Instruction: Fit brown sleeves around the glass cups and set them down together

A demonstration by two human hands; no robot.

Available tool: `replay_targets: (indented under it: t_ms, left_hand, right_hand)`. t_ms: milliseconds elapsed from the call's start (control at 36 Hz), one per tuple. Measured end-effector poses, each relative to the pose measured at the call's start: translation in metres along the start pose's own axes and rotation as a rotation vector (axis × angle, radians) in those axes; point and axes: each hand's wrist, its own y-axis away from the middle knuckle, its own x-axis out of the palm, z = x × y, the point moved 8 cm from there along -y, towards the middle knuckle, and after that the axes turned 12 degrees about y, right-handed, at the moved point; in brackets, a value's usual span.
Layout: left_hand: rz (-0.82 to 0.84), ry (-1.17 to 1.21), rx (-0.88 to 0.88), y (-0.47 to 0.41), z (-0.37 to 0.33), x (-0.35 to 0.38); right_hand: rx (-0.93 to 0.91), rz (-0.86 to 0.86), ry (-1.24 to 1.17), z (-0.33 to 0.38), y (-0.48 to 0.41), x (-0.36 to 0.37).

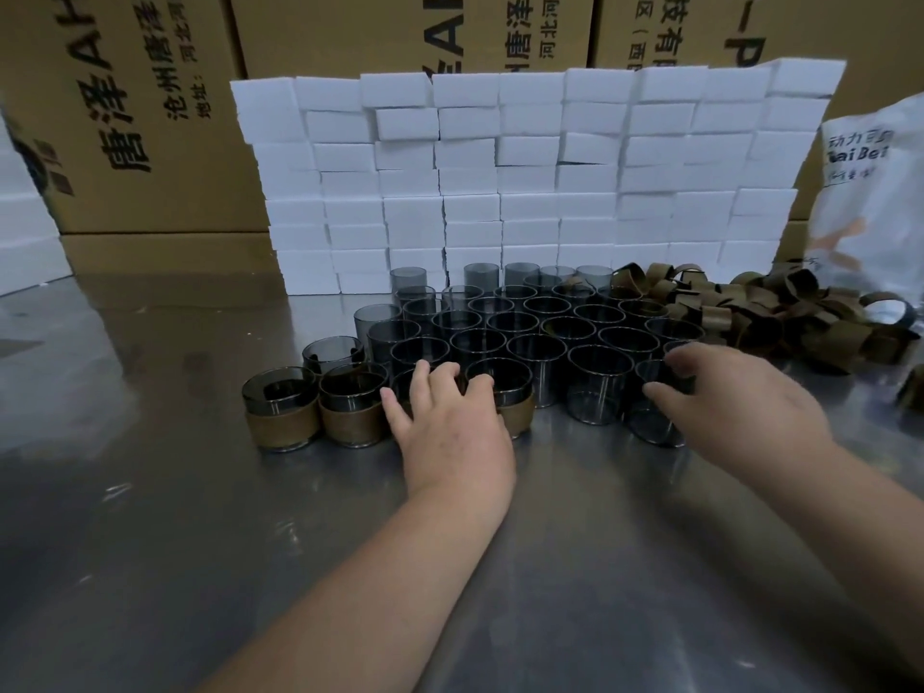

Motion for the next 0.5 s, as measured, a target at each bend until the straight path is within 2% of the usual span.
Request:
replay_targets:
  t_ms: [167, 278, 333, 389, 444, 500]
  left_hand:
    - [-0.007, -0.040, -0.014, -0.002, 0.000, 0.003]
    - [-0.038, 0.016, 0.064, -0.001, -0.008, 0.001]
    - [-0.029, 0.116, 0.212, 0.003, -0.023, -0.001]
    - [0.034, 0.200, 0.377, 0.011, -0.039, 0.001]
    - [0.094, 0.277, 0.490, 0.019, -0.050, 0.002]
    - [0.132, 0.357, 0.550, 0.024, -0.057, 0.000]
  right_hand:
    - [-0.097, 0.079, 0.084, 0.006, 0.003, 0.015]
    - [-0.068, -0.054, -0.042, -0.001, 0.003, -0.003]
    - [-0.014, -0.177, -0.217, -0.009, 0.008, -0.021]
    - [0.027, -0.241, -0.583, -0.016, 0.013, -0.031]
    - [0.021, -0.218, -0.980, -0.010, 0.019, -0.036]
    - [-0.033, -0.148, -1.206, 0.007, 0.024, -0.038]
